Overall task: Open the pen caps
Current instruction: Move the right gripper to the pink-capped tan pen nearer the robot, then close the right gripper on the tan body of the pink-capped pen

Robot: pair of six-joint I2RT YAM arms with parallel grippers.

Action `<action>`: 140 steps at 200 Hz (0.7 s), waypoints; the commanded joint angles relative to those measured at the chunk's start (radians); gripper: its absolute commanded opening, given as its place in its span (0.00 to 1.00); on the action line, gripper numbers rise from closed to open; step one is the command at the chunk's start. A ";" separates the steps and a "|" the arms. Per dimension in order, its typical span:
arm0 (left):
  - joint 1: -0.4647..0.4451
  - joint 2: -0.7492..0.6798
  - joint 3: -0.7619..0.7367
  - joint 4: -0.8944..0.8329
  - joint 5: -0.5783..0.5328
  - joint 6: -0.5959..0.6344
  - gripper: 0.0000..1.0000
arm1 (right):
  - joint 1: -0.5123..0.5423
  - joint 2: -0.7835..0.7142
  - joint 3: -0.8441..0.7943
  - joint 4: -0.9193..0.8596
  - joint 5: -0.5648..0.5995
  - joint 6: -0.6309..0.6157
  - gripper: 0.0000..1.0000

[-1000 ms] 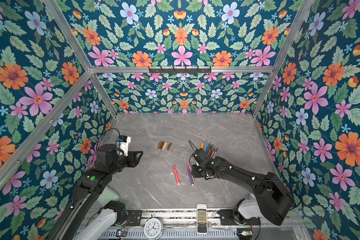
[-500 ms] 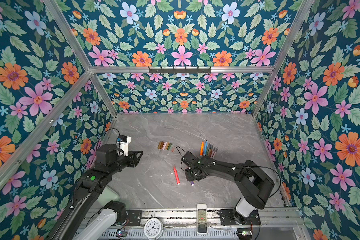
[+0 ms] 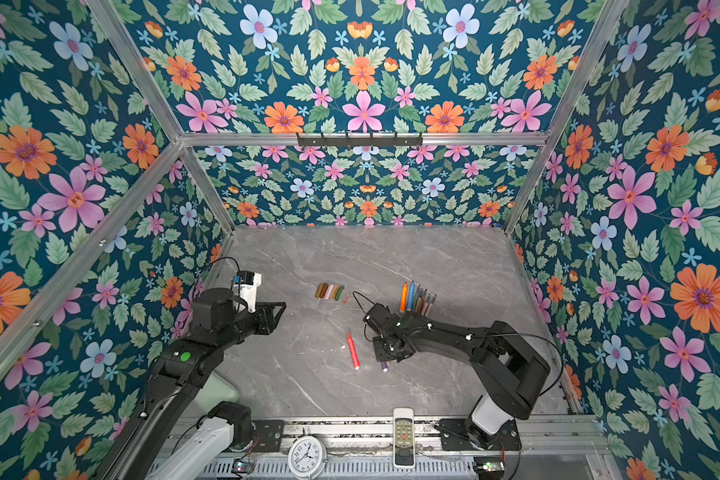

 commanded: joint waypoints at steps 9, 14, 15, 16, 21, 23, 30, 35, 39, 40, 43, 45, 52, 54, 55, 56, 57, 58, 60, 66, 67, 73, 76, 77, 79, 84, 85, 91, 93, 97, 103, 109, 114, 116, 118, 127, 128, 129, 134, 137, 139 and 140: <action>0.002 -0.004 -0.001 0.022 -0.001 -0.004 0.40 | 0.001 0.019 -0.006 -0.003 0.002 0.011 0.23; 0.002 -0.004 0.000 0.022 -0.002 -0.003 0.40 | 0.001 0.024 -0.006 0.001 -0.002 0.011 0.23; 0.002 -0.004 -0.001 0.022 -0.002 -0.003 0.40 | 0.001 0.024 -0.006 0.001 -0.003 0.012 0.23; 0.002 -0.004 -0.001 0.022 -0.002 -0.003 0.40 | 0.001 0.026 -0.007 0.002 -0.003 0.012 0.23; 0.001 -0.004 -0.001 0.022 -0.001 -0.003 0.40 | 0.001 0.030 -0.010 0.004 -0.005 0.012 0.23; 0.001 -0.004 -0.001 0.022 -0.001 -0.003 0.40 | 0.001 0.032 -0.010 0.006 -0.006 0.012 0.23; 0.002 -0.005 -0.001 0.022 -0.001 -0.003 0.40 | 0.001 0.037 -0.012 0.008 -0.008 0.013 0.23; 0.001 -0.006 -0.001 0.022 -0.002 -0.003 0.40 | 0.001 0.041 -0.014 0.008 -0.007 0.015 0.22; 0.001 -0.005 -0.001 0.022 -0.001 -0.004 0.40 | 0.001 0.043 -0.015 0.006 -0.006 0.016 0.22; 0.001 -0.005 -0.001 0.022 -0.001 -0.003 0.40 | 0.002 0.043 -0.014 0.006 -0.005 0.016 0.22; 0.002 -0.005 -0.001 0.022 -0.002 -0.004 0.40 | 0.001 0.046 -0.015 0.004 -0.005 0.017 0.22; 0.002 -0.004 -0.001 0.022 -0.001 -0.003 0.40 | 0.000 0.046 -0.014 0.004 -0.004 0.018 0.22; 0.002 -0.006 -0.001 0.022 -0.002 -0.003 0.40 | 0.001 0.048 -0.016 0.002 0.001 0.020 0.22; 0.002 -0.005 -0.001 0.022 -0.002 -0.004 0.40 | 0.001 0.049 -0.016 0.001 0.003 0.021 0.22; 0.002 -0.005 -0.001 0.022 -0.002 -0.004 0.40 | 0.001 0.049 -0.016 0.002 0.004 0.022 0.22; 0.001 -0.005 -0.001 0.022 -0.002 -0.004 0.40 | 0.001 0.050 -0.016 0.001 0.005 0.022 0.22; 0.001 -0.005 -0.001 0.022 -0.002 -0.003 0.40 | 0.001 0.050 -0.015 0.001 0.005 0.022 0.22; 0.000 -0.004 -0.001 0.022 -0.002 -0.003 0.40 | 0.001 0.049 -0.015 0.000 0.005 0.022 0.22; 0.001 -0.004 -0.001 0.022 -0.001 -0.003 0.40 | 0.000 0.049 -0.016 -0.002 0.008 0.024 0.22; 0.001 -0.004 -0.001 0.022 -0.001 -0.003 0.40 | 0.001 0.050 -0.015 -0.004 0.012 0.025 0.21; 0.001 -0.004 -0.001 0.022 -0.001 -0.003 0.40 | 0.001 0.051 -0.016 -0.005 0.012 0.025 0.21; 0.002 -0.004 -0.001 0.022 -0.001 -0.003 0.40 | 0.001 0.051 -0.015 -0.007 0.017 0.027 0.21; 0.002 -0.004 -0.001 0.022 -0.001 -0.003 0.40 | 0.001 0.050 -0.016 -0.009 0.019 0.027 0.21; 0.002 -0.004 -0.001 0.022 -0.001 -0.004 0.40 | 0.001 0.051 -0.016 -0.009 0.020 0.027 0.21; 0.001 -0.004 -0.001 0.022 0.000 -0.003 0.40 | 0.001 0.050 -0.016 -0.010 0.022 0.028 0.21; 0.000 -0.004 -0.001 0.022 -0.001 -0.003 0.40 | 0.001 0.051 -0.017 -0.015 0.027 0.030 0.21; 0.000 -0.004 -0.001 0.022 -0.001 -0.003 0.40 | 0.001 0.050 -0.016 -0.015 0.028 0.030 0.20; 0.002 -0.003 0.000 0.022 -0.002 -0.004 0.40 | 0.001 0.051 -0.015 -0.021 0.036 0.032 0.19; 0.001 -0.002 -0.001 0.022 -0.001 -0.003 0.40 | 0.001 0.051 -0.014 -0.023 0.038 0.032 0.19; 0.001 -0.004 -0.001 0.022 -0.001 -0.002 0.40 | 0.001 0.050 -0.012 -0.027 0.044 0.034 0.18; 0.001 -0.004 -0.001 0.021 -0.001 -0.003 0.40 | 0.001 0.049 -0.011 -0.033 0.056 0.037 0.15; 0.001 -0.004 -0.001 0.022 -0.003 -0.003 0.40 | 0.001 0.044 -0.012 -0.038 0.068 0.044 0.13; 0.001 -0.004 -0.001 0.022 -0.003 -0.003 0.40 | 0.001 0.036 -0.016 -0.037 0.078 0.049 0.12; 0.001 -0.004 -0.001 0.022 -0.003 -0.003 0.40 | 0.001 0.034 -0.017 -0.037 0.079 0.049 0.12; 0.001 -0.004 -0.001 0.022 -0.004 -0.003 0.40 | 0.001 0.030 -0.019 -0.038 0.083 0.050 0.11; 0.001 -0.004 -0.001 0.021 -0.004 -0.003 0.40 | 0.001 0.012 -0.027 -0.035 0.095 0.055 0.10; 0.002 -0.004 -0.001 0.020 -0.004 -0.003 0.40 | 0.001 0.010 -0.027 -0.035 0.096 0.056 0.10; 0.002 -0.004 -0.001 0.021 -0.004 -0.003 0.40 | 0.001 0.008 -0.029 -0.036 0.097 0.056 0.10; 0.002 -0.004 -0.002 0.022 -0.003 -0.004 0.40 | 0.002 -0.001 -0.033 -0.037 0.102 0.058 0.10; 0.002 -0.003 -0.001 0.022 -0.004 -0.004 0.40 | 0.001 -0.007 -0.035 -0.038 0.102 0.058 0.10; 0.002 -0.003 -0.001 0.022 -0.004 -0.004 0.40 | 0.001 -0.010 -0.036 -0.038 0.103 0.057 0.10; 0.002 -0.003 -0.001 0.022 -0.003 -0.004 0.40 | 0.001 -0.012 -0.036 -0.038 0.104 0.056 0.10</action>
